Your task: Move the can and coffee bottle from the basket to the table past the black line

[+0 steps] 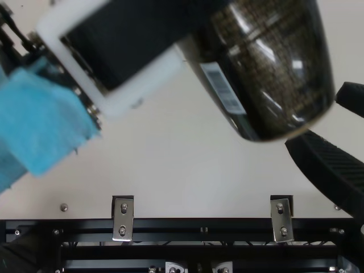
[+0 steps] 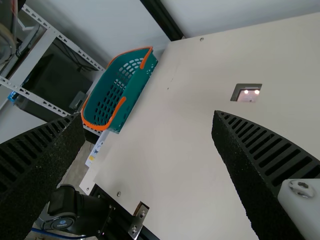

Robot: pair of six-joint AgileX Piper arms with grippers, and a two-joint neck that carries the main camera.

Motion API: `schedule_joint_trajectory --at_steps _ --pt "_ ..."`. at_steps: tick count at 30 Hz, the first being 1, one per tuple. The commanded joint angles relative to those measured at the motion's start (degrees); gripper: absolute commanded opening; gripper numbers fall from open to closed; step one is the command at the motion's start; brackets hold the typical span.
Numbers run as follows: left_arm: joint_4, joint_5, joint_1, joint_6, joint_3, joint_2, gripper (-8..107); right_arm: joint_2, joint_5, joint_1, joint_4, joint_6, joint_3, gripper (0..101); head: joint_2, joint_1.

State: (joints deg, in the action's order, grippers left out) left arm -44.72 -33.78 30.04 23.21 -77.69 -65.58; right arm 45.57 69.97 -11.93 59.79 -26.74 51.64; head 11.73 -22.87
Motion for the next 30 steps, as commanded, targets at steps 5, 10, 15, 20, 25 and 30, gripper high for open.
schedule_joint_trajectory --at_steps 5,10,15,20,25,30 --pt "0.31 0.38 0.71 0.15 -0.01 -0.02 10 0.00 0.00 0.00 0.00 0.00 0.00 101 -0.19 -2.12" --pt "0.31 0.26 0.71 0.15 -0.01 -0.02 10 0.00 0.00 0.00 0.00 0.00 0.00 101 -0.19 -2.12" --pt "0.31 0.39 0.71 0.15 -0.01 -0.02 10 0.00 0.00 0.00 0.00 0.00 0.00 101 -0.19 -2.12" --pt "0.31 0.39 0.71 0.15 -0.01 -0.02 10 0.00 0.00 0.00 0.00 0.00 0.00 101 -0.19 -2.12" --pt "0.31 0.39 0.71 0.15 -0.01 -0.02 10 0.00 0.00 0.00 0.00 0.00 0.00 101 -0.19 -2.12" --pt "-0.31 0.29 0.43 -0.45 0.10 -0.05 10 0.00 0.00 0.00 0.00 0.00 0.00 101 -0.19 -2.12"
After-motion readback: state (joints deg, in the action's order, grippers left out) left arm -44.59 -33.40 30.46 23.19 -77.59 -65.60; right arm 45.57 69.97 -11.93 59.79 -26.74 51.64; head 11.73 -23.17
